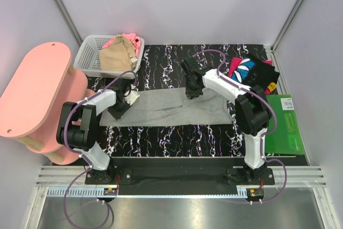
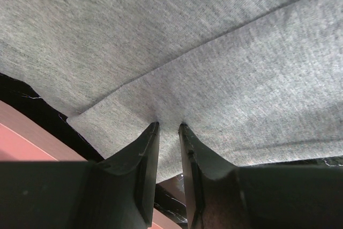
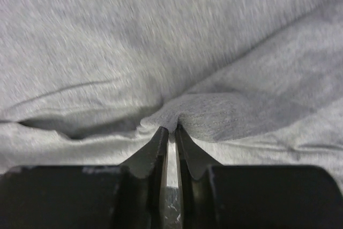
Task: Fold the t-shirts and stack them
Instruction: Fold the other side of the tshirt into a rectangle
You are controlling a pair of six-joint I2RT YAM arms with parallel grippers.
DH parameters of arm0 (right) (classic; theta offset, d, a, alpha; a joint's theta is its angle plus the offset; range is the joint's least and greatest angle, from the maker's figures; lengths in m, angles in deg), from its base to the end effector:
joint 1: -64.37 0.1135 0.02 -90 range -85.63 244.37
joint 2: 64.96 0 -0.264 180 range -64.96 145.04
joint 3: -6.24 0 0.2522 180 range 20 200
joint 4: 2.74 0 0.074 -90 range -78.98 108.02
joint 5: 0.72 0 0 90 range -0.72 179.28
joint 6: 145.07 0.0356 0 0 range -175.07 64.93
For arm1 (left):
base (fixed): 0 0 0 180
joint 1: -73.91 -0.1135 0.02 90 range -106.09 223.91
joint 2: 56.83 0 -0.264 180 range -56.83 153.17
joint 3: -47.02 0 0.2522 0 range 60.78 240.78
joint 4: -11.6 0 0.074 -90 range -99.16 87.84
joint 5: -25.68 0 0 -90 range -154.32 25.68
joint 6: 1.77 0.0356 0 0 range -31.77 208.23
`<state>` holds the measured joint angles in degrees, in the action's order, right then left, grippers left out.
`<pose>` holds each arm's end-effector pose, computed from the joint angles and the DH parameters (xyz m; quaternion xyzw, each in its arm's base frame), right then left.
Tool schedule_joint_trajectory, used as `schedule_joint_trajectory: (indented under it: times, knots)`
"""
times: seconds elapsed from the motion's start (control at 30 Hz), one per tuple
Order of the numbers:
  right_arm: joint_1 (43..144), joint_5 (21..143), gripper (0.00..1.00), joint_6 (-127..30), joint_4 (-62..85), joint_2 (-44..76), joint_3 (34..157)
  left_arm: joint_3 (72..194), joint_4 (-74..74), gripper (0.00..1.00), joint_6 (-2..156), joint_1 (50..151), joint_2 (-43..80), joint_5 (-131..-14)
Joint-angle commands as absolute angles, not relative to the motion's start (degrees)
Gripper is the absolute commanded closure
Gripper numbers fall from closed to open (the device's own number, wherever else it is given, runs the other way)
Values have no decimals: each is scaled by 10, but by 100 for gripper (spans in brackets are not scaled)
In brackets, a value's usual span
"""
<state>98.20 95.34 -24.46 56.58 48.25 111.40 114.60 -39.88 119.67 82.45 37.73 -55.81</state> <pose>0.3475 0.2284 0.2198 -0.0171 0.9791 0.0606 0.1934 0.2852 -0.0375 0.1552 0.3322 0.9350 0.0923 0.0836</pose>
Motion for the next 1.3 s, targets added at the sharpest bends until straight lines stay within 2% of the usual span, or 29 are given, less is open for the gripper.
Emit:
schedule_joint_trajectory:
  times: [0.0,0.43,0.47,0.5,0.53,0.57,0.7,0.87,1.03,1.13,1.27]
  knots:
    - [988,970,83,-269,580,545,1180,1123,-389,73,1202,822,373,-554]
    - [979,951,85,-313,608,662,1373,1108,-388,73,1203,822,368,-561]
    - [979,947,81,-315,616,671,1382,1107,-388,73,1201,822,368,-562]
    - [979,948,67,-315,622,677,1396,1104,-388,73,1203,822,365,-564]
    - [979,948,57,-317,625,680,1401,1104,-388,73,1202,822,364,-565]
    - [979,951,51,-320,631,684,1407,1102,-388,73,1204,822,363,-565]
    - [976,957,45,-327,638,690,1430,1096,-387,73,1203,822,367,-568]
    - [971,968,44,-330,663,682,1481,1097,-390,73,1199,823,360,-564]
    - [957,1012,45,-305,668,602,1425,1108,-393,73,1186,823,353,-558]
    - [940,1028,48,-269,667,539,1323,1123,-388,74,1169,823,360,-560]
    - [938,1026,50,-238,635,461,1127,1171,-405,75,1159,824,372,-577]
